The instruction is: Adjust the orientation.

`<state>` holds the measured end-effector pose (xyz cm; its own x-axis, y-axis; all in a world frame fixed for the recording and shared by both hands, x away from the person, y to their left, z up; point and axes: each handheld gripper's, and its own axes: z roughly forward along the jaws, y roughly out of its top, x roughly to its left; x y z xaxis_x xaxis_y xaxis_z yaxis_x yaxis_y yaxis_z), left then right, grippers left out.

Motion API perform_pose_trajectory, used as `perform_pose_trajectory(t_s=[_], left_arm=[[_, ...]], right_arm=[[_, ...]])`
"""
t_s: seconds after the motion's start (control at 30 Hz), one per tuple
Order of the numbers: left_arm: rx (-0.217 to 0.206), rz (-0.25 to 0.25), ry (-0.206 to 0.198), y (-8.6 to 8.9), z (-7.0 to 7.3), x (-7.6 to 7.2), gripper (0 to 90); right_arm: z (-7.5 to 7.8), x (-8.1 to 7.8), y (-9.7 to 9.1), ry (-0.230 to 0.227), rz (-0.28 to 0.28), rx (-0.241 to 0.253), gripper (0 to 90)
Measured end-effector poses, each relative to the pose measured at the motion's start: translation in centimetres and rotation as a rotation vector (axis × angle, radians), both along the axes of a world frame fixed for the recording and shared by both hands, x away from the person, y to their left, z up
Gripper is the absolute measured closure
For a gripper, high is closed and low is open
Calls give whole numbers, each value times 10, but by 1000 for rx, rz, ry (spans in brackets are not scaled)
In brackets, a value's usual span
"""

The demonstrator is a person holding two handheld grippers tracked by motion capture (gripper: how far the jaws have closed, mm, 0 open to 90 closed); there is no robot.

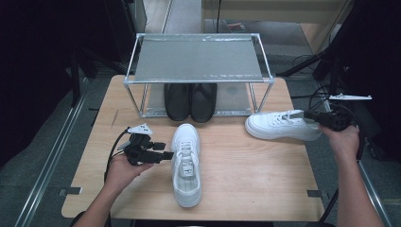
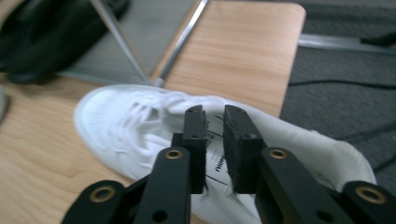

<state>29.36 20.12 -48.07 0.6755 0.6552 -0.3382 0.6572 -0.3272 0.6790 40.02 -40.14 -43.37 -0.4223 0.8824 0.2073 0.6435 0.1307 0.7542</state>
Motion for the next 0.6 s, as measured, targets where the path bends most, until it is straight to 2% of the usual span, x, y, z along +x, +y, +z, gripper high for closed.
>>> perform_pose_trajectory(t_s=[0.07,0.13,0.17,0.2,0.27,0.4,0.5,0.6], left_arm=[[-3,-1,4,0,0,0,409],[-1,-2,2,0,0,0,409],[-1,-3,1,-1,0,0,409],[-2,-1,2,-1,0,0,409],[0,-6,5,-2,0,0,409],[4,-6,6,-2,-1,0,409],[5,-6,8,-2,-1,0,409],[6,-7,8,-2,-1,0,409]], right_arm=[[4,-3,0,-11,42,20,731],[5,-6,2,-1,99,36,656],[4,-6,3,4,113,29,633],[2,-7,5,5,125,-1,595],[-4,-6,5,24,134,-7,570],[-14,0,9,59,167,-44,563],[-20,5,17,66,206,-62,561],[-25,11,18,75,226,-53,561]])
